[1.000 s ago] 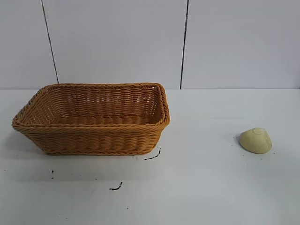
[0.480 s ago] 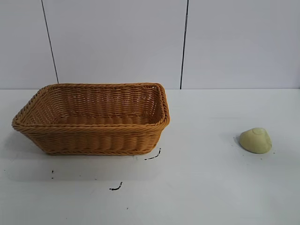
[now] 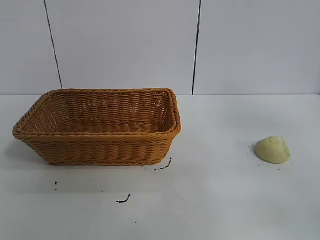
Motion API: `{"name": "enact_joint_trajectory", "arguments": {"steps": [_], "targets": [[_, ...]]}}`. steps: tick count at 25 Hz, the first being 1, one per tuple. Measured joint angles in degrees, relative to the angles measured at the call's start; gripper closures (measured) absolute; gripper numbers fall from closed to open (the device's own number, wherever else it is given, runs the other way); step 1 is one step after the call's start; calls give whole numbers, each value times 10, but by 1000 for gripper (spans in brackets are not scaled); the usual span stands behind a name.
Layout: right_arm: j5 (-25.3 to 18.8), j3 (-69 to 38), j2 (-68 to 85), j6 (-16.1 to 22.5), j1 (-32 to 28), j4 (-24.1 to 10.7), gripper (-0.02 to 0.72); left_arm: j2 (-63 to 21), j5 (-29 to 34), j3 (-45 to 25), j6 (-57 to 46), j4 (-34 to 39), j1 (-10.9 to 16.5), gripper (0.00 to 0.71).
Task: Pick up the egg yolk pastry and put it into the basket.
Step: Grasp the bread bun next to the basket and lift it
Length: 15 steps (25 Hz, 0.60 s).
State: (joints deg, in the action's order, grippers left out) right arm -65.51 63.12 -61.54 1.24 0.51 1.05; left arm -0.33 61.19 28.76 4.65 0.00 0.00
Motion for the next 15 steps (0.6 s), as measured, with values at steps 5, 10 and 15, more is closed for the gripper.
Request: {"name": "enact_joint_trajectory", "arguments": {"steps": [5,10,15], "targets": [[-3,100,-159,-1,0,0,49,0,0,0,0,0,0,14],[-12,181,-292,-18,0,0,49,0,0,0,0,0,0,14],[-1,225,-379,-20,0,0,50,0,0,0,0,0,0,14]]}}
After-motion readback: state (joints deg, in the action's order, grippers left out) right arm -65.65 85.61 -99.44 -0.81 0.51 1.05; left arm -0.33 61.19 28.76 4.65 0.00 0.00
